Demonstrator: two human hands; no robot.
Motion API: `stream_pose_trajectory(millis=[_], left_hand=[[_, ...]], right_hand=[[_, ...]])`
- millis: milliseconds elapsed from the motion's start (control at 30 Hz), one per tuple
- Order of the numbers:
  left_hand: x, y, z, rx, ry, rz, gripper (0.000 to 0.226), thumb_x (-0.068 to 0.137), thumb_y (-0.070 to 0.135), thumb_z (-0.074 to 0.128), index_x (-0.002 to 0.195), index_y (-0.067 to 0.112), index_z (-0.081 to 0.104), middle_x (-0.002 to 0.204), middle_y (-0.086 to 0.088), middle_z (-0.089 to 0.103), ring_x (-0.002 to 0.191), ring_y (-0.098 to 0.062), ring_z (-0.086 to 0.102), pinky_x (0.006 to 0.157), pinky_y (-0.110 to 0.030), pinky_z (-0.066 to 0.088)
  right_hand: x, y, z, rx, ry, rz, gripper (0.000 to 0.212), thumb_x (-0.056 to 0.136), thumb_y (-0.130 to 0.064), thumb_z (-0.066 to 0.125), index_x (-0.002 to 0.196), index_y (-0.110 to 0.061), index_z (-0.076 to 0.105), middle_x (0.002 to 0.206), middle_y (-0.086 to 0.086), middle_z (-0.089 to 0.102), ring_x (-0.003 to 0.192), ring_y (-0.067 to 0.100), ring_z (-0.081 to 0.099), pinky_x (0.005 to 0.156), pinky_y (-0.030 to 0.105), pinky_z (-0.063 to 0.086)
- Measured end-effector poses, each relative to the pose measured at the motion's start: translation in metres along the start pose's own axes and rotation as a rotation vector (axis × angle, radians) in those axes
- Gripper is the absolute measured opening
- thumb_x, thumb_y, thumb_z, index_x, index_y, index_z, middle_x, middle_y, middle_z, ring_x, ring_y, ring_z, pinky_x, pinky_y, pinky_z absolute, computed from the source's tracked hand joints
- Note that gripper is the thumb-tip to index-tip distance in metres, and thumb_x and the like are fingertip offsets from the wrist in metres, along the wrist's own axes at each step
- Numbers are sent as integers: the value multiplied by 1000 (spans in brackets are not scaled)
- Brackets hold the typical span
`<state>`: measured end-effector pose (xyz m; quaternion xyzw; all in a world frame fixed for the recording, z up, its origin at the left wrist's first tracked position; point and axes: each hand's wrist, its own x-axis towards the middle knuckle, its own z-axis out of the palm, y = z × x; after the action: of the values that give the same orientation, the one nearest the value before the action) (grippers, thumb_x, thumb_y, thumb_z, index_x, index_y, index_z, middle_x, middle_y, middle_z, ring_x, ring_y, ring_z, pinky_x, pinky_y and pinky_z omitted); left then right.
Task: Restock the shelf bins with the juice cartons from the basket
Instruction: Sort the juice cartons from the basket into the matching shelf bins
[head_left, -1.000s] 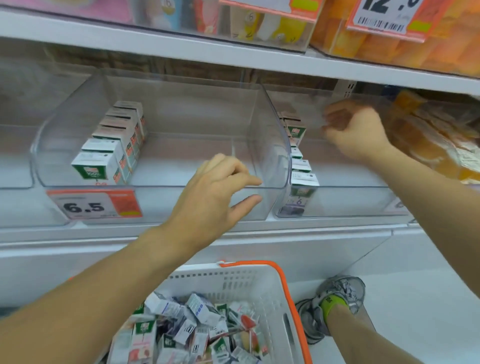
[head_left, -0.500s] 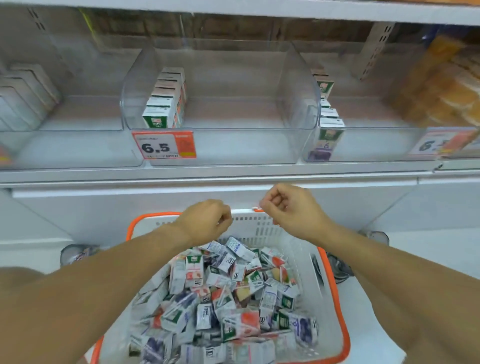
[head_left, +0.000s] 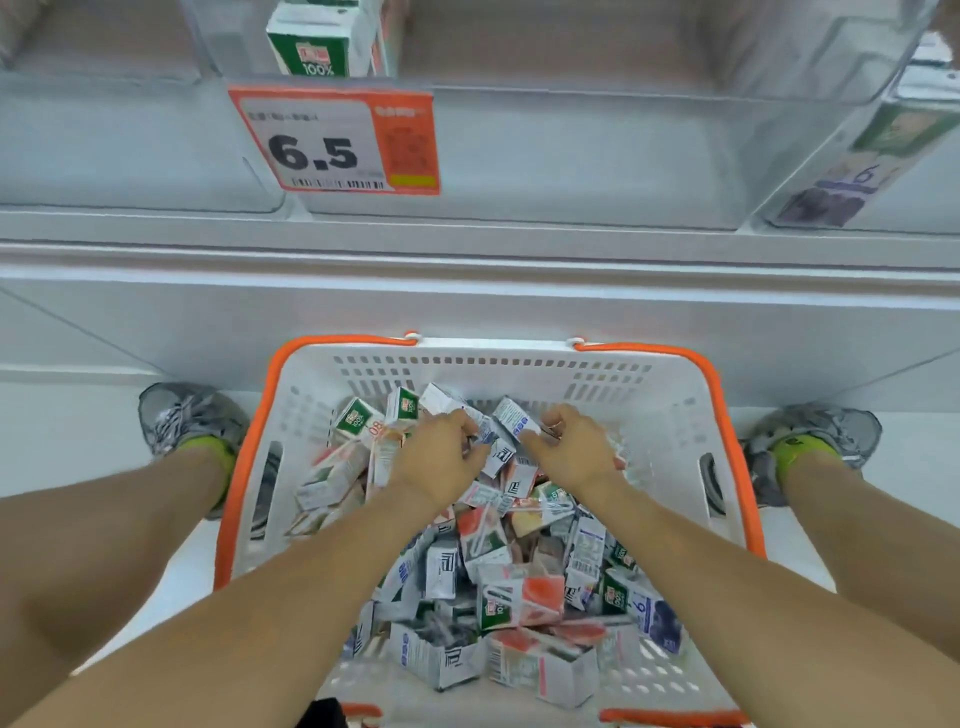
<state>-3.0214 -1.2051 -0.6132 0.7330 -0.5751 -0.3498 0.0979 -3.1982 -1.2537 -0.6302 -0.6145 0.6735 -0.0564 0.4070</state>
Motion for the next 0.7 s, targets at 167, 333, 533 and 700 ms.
stream_pose_trajectory(millis=[167,333,533,700], left_hand=[[9,-2,24,-45,19,-176,51,91,60,54,79,10,55,68,-2,59,72,-29,63,62,-36,52],[16,14,31,-122,68,-320,51,83,54,65,55,15,49,47,1,48,50,-23,53,46,-28,38],[9,27,23,-254,-11,-480,36,70,41,81,70,10,62,62,-2,60,54,-15,56,50,-26,44],[-8,37,12,-445,-99,-529,40,71,30,83,62,10,50,63,-2,52,53,-12,49,47,-24,43]], right_hand=[[7,3,5,118,10,81,33,81,-26,77,106,-11,62,94,2,67,67,4,57,43,8,35],[-1,6,0,112,-3,91,38,71,-26,85,96,-13,60,90,-2,62,79,17,59,53,20,37],[-10,15,-14,129,-123,233,61,63,-26,89,113,-14,58,114,5,64,100,23,66,79,36,57],[-26,13,-32,564,-337,434,52,74,-13,82,121,-2,62,128,8,56,100,21,62,80,32,62]])
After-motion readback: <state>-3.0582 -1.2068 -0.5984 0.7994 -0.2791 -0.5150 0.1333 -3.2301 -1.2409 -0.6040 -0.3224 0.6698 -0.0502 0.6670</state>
